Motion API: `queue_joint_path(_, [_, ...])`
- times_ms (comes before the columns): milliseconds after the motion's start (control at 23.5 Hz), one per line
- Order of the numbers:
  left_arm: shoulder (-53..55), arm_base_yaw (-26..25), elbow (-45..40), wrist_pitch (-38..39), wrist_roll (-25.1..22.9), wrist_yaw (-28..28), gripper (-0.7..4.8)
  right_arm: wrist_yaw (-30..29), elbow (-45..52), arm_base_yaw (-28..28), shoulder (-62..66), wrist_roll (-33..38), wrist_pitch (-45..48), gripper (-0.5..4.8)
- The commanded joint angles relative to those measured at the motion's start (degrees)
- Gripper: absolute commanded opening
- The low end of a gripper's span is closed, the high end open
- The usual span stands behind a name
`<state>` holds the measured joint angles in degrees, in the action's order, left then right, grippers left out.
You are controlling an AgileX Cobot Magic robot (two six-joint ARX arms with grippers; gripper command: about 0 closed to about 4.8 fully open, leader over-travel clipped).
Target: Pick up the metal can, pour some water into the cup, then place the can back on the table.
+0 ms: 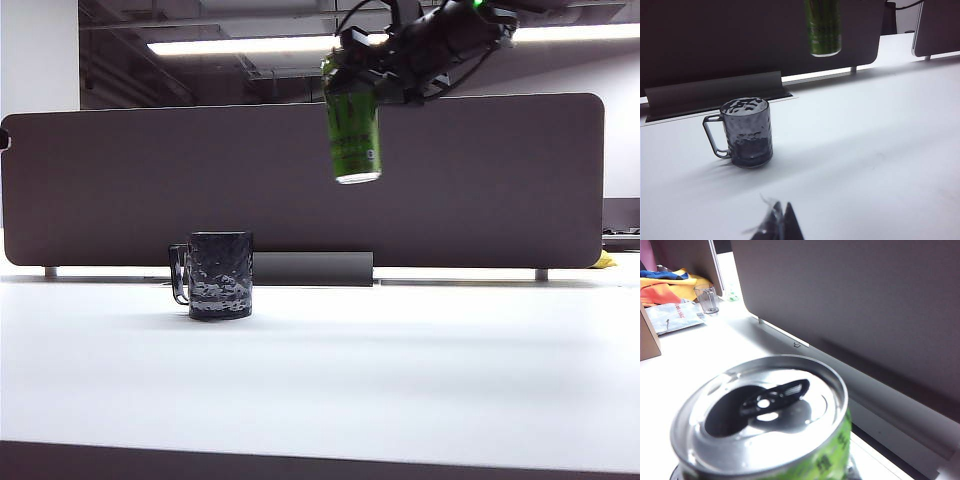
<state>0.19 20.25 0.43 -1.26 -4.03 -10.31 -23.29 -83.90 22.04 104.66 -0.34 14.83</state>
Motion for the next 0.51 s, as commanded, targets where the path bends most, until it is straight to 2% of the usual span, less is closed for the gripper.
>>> queue_joint_path(43, [0.0, 0.0, 0.1, -0.5, 0.2, 0.0, -0.05, -2.2, -0.4, -0.9, -0.8, 0.4, 2.4, 2.52])
queue_joint_path(341, [0.0, 0.0, 0.1, -0.5, 0.2, 0.0, -0.05, -6.1, 0.2, -3.3, -0.8, 0.4, 3.2, 2.52])
queue_joint_path(512, [0.0, 0.0, 0.1, -0.5, 0.2, 0.0, -0.05, -7.6, 3.7, -5.0, -0.8, 3.8, 8.5, 2.52])
